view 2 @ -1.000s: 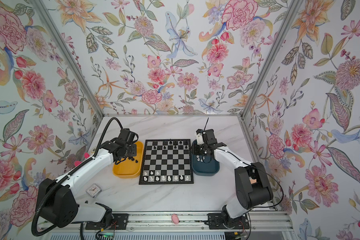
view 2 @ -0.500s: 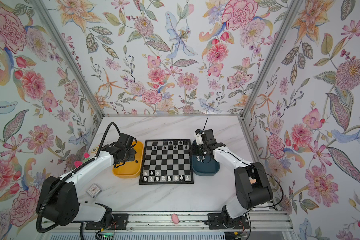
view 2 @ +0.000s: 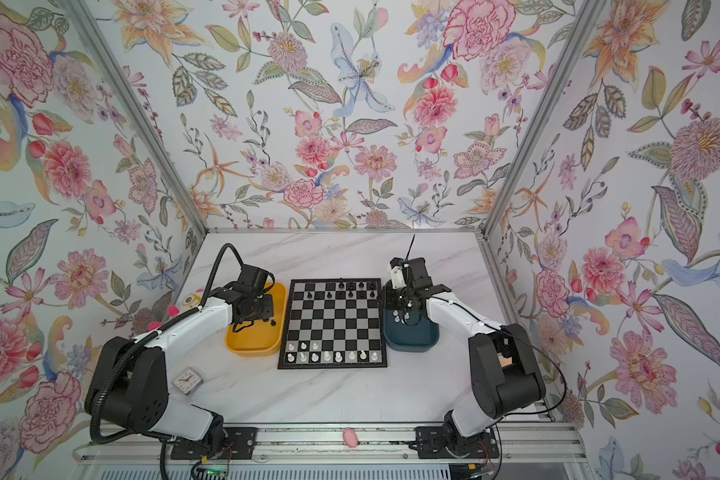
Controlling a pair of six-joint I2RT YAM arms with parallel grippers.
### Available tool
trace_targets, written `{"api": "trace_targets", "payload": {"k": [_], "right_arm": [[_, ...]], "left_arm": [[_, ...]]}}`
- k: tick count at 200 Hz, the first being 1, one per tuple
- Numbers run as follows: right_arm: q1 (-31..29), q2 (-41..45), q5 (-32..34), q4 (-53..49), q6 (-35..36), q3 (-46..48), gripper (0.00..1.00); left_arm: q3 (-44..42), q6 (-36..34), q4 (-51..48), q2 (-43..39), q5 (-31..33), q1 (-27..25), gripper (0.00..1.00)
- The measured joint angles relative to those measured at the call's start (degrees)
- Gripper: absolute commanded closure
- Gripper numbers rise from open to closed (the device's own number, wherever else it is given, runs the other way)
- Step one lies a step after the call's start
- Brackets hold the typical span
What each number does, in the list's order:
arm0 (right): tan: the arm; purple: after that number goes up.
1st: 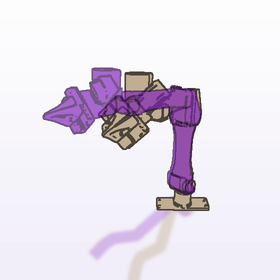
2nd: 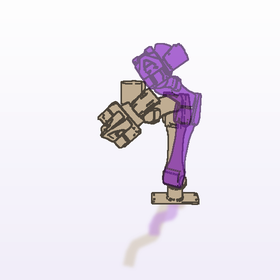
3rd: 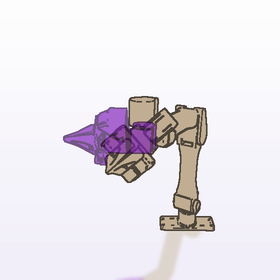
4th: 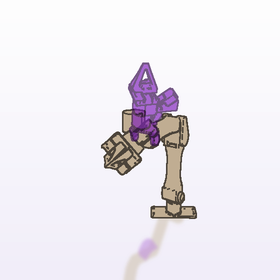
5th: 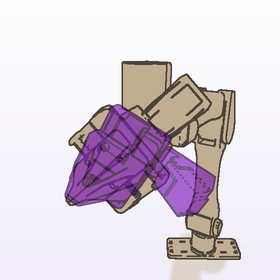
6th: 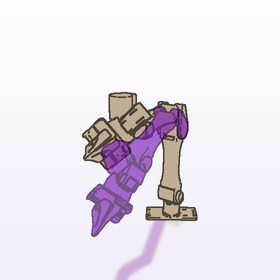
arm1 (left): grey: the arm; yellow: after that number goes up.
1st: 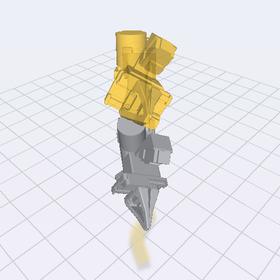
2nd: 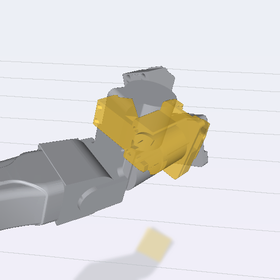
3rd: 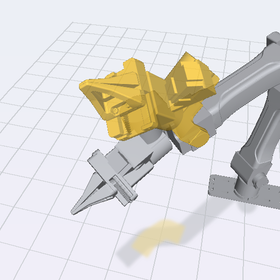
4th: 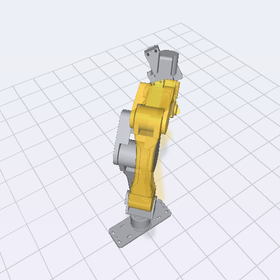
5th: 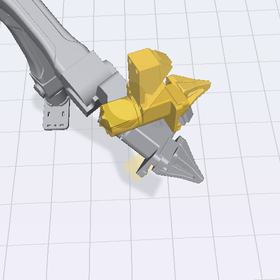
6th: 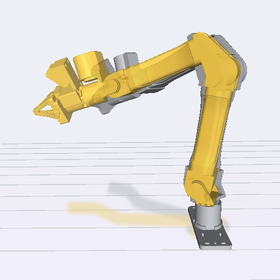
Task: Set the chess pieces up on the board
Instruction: 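Lower the left gripper into the yellow tray and close on a black piece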
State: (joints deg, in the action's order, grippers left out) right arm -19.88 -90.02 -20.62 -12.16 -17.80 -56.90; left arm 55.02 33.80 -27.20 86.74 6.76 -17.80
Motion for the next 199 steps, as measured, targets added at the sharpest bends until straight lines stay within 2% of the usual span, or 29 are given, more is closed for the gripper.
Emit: {"api": "trace_targets", "payload": {"k": [91, 199], "right_arm": [[0.0, 0.0, 0.0, 0.0, 0.0, -0.2, 0.78], [-0.3, -0.7, 0.0, 0.0, 0.0, -0.2, 0.78]], "left_arm": [[-0.8, -1.1, 2.6, 5.0, -1.7, 1.4, 0.72], [-1.3, -1.9, 4.4, 6.8, -2.1, 2.2, 0.72]]}}
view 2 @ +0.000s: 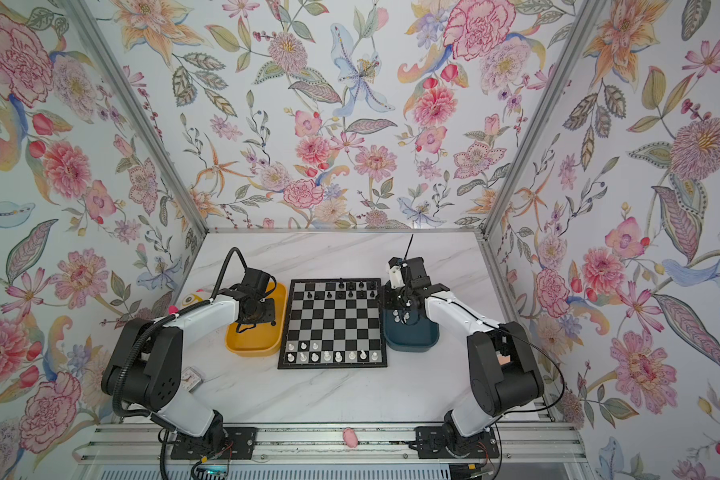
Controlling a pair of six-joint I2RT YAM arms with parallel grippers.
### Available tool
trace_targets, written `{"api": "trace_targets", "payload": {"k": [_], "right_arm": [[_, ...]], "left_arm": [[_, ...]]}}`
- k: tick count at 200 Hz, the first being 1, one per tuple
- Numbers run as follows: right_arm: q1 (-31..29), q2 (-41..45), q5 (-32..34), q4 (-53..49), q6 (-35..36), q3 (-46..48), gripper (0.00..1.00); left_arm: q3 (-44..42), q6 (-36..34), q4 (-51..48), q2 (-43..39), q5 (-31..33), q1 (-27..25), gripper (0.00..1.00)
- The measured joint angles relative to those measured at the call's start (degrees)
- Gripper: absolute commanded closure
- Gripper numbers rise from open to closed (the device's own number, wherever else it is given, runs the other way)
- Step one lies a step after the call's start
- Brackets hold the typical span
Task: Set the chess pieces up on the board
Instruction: 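Lower the left gripper into the yellow tray and close on a black piece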
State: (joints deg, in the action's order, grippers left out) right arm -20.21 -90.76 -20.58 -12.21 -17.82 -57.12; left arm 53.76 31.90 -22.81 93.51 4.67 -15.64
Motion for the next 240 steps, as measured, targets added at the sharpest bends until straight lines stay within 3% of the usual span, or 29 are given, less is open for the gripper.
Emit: {"api": "trace_targets", "payload": {"k": [240], "right_arm": [[0.0, 0.0, 0.0, 0.0, 0.0, 0.0, 0.78]], "left_arm": [[1.4, -1.3, 1.6, 1.7, 0.0, 0.3, 0.75]]}}
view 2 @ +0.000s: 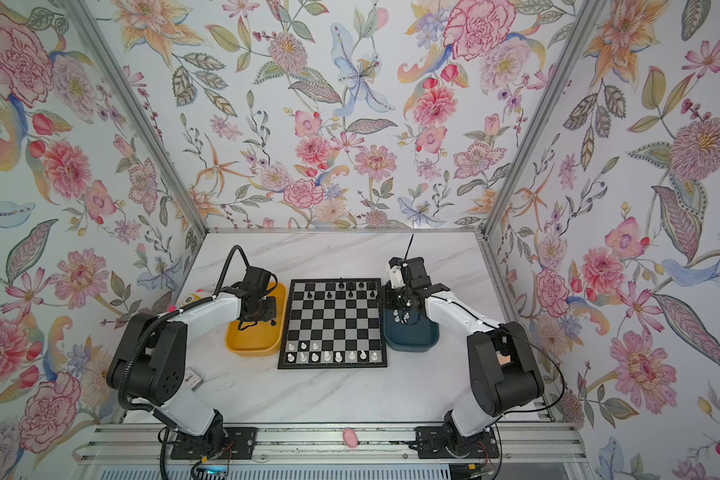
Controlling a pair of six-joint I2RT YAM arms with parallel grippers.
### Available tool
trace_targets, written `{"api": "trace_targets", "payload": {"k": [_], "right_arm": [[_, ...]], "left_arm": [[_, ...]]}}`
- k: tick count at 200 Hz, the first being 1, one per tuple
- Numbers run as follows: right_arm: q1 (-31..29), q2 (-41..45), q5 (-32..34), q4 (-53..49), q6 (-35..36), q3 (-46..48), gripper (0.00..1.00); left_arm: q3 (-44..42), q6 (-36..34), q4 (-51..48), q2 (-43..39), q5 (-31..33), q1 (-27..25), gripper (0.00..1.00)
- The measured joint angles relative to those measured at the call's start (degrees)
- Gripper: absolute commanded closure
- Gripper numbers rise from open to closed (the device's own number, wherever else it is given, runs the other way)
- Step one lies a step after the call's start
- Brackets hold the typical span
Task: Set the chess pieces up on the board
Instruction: 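Lower the left gripper into the yellow tray and close on a black piece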
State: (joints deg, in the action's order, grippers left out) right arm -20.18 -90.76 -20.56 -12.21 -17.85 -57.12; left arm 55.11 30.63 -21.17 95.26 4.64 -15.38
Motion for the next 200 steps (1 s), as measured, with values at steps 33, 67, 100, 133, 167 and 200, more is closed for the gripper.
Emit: {"api": "trace_targets", "payload": {"k": [33, 67, 100, 133, 167, 200], "right_arm": [[0.0, 0.0, 0.0, 0.0, 0.0, 0.0, 0.78], [0.0, 0.0, 0.0, 0.0, 0.0, 0.0, 0.78], [0.0, 0.0, 0.0, 0.0, -0.2, 0.0, 0.78], [0.0, 0.0, 0.0, 0.0, -0.2, 0.0, 0.78], [0.0, 0.0, 0.0, 0.0, -0.2, 0.0, 0.78], [0.0, 0.0, 0.0, 0.0, -0.2, 0.0, 0.78]], "left_arm": [[0.1, 0.0, 0.1, 0.0, 0.0, 0.0, 0.76], [0.3, -0.1, 0.0, 0.3, -0.2, 0.0, 0.78], [0.6, -0.2, 0.0, 0.9, -0.3, 0.0, 0.79], [0.8, -0.2, -0.2, 0.9, -0.4, 0.0, 0.80], [0.9, -0.2, -0.2, 1.0, -0.4, 0.0, 0.81], [0.9, -0.2, -0.2, 1.0, -0.4, 0.0, 0.83]]}}
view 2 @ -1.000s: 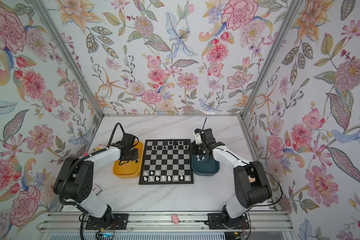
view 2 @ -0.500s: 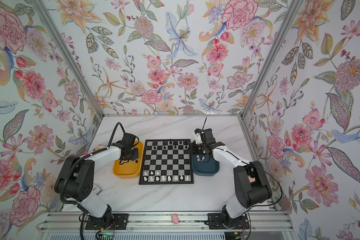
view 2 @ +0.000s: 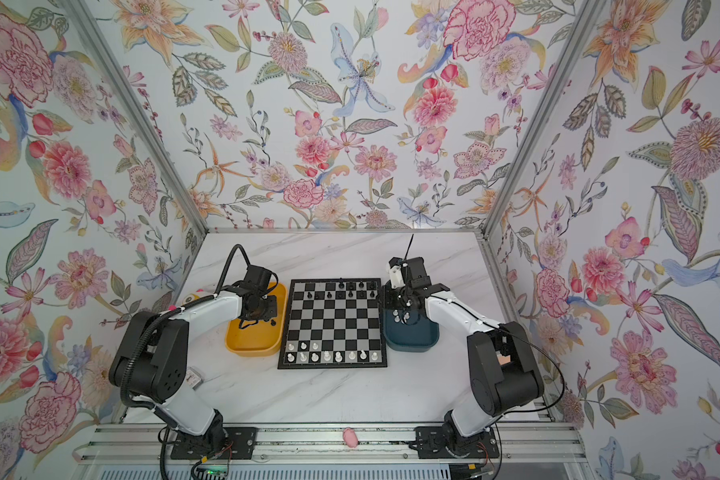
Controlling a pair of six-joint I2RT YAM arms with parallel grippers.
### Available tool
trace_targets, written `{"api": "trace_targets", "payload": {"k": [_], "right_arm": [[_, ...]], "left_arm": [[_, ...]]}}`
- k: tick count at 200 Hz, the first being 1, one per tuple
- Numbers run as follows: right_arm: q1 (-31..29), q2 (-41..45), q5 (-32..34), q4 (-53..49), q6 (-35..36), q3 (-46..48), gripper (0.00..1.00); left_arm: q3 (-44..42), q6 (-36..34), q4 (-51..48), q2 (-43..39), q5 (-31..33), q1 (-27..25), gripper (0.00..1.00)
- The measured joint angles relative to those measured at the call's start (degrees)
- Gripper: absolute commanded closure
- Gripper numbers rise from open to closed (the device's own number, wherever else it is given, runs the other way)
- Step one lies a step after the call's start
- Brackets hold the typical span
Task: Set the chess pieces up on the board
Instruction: 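Lower the left gripper into the yellow tray and close on a black piece, then lift the black piece and carry it with the left gripper over the board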
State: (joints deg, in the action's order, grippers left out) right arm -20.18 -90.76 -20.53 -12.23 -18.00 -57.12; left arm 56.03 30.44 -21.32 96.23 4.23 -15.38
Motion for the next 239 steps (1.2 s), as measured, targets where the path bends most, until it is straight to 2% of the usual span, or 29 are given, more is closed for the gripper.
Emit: {"api": "trace_targets", "payload": {"k": [104, 151, 239], "right_arm": [[0.0, 0.0, 0.2, 0.0, 0.0, 0.0, 0.78], [0.0, 0.0, 0.2, 0.0, 0.0, 0.0, 0.78], [0.0, 0.0, 0.2, 0.0, 0.0, 0.0, 0.78]], "left_arm": [[0.0, 0.0, 0.0, 0.0, 0.0, 0.0, 0.92], [0.7, 0.0, -0.7, -0.2, 0.0, 0.0, 0.92], [8.6, 0.0, -3.0, -5.2, 0.0, -2.0, 0.92]]}}
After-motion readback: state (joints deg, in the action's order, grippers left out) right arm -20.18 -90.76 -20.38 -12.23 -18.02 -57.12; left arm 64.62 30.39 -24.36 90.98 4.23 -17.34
